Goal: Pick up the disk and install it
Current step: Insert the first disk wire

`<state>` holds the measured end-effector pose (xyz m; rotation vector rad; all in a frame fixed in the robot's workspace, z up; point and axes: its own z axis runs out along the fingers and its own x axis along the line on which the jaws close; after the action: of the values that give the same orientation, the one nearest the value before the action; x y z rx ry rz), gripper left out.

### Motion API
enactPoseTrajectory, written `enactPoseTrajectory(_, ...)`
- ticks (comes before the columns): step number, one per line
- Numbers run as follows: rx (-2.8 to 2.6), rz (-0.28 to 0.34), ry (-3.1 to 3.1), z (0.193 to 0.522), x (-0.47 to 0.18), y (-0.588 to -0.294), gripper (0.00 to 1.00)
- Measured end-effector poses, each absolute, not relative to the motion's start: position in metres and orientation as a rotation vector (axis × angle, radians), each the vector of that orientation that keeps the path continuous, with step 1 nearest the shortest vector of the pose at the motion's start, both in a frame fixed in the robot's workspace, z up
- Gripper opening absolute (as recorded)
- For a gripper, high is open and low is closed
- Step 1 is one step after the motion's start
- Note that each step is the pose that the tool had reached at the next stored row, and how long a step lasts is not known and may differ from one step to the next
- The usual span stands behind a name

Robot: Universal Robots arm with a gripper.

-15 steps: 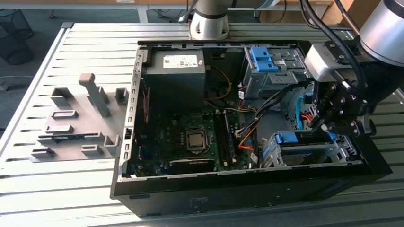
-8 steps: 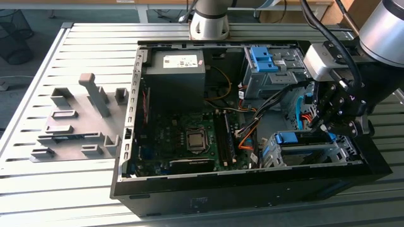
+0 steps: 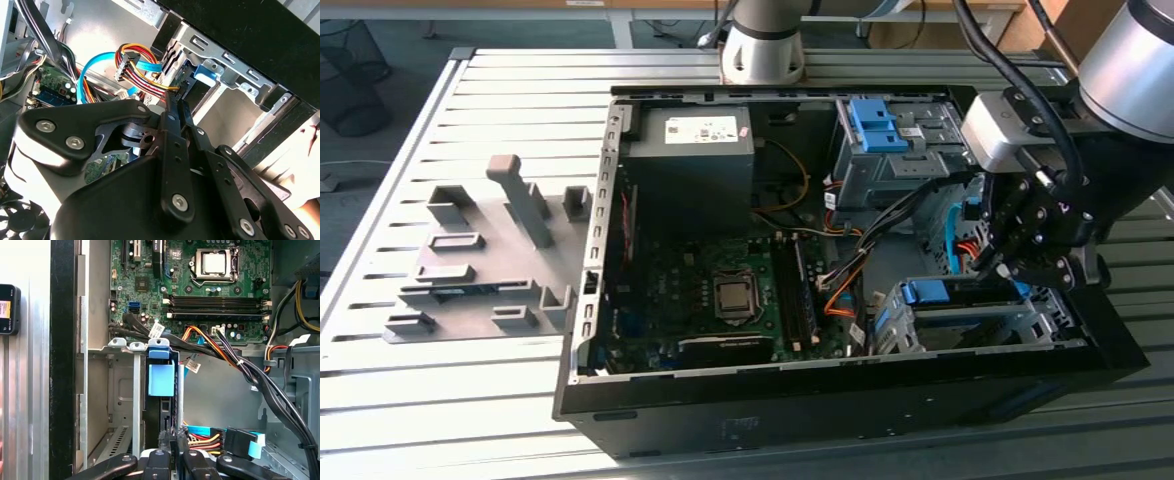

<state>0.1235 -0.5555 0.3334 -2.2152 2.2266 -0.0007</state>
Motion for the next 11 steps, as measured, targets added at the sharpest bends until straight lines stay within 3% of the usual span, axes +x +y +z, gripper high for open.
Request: enactPoseTrajectory(11,-2.215,0.0,2.226,0.3365,0.1235,-0.5556,0.16)
